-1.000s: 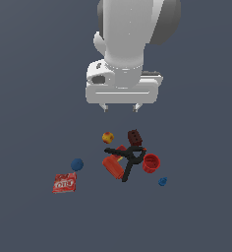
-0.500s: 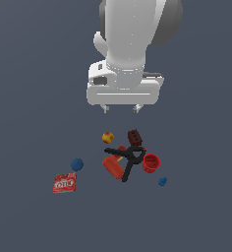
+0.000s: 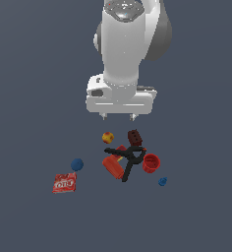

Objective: Pick up a designated object from a clutter of objects.

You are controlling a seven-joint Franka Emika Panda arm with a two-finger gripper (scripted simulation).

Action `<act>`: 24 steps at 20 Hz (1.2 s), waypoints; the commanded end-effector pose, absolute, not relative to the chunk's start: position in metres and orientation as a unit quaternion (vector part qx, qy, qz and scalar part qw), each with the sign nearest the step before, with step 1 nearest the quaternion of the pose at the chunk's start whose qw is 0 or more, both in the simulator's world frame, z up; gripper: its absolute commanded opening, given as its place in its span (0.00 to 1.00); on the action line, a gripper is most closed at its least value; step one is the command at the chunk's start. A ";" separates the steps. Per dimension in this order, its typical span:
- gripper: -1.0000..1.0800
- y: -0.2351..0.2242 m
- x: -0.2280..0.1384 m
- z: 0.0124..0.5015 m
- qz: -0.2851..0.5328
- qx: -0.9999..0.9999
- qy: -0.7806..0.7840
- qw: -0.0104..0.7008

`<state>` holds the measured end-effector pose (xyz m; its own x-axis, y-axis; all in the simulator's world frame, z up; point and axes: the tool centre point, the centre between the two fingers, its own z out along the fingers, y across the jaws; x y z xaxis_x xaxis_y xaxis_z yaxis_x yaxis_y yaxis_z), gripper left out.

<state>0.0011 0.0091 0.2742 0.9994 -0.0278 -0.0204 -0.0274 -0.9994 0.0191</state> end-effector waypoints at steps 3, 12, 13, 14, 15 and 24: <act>0.96 0.002 -0.003 0.242 -0.009 0.999 -0.044 0.006; 0.96 -0.019 -0.028 0.163 -0.005 0.992 -0.126 0.000; 0.96 -0.022 -0.031 0.155 -0.005 0.991 -0.135 0.000; 0.96 -0.024 -0.035 0.147 -0.004 0.990 -0.144 -0.001; 0.96 -0.026 -0.039 0.140 -0.004 0.988 -0.153 -0.001; 0.96 -0.040 -0.067 0.096 -0.001 0.978 -0.208 -0.001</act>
<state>-0.0632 -0.0380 0.1009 0.9195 -0.3932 -0.0041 -0.3932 -0.9195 -0.0005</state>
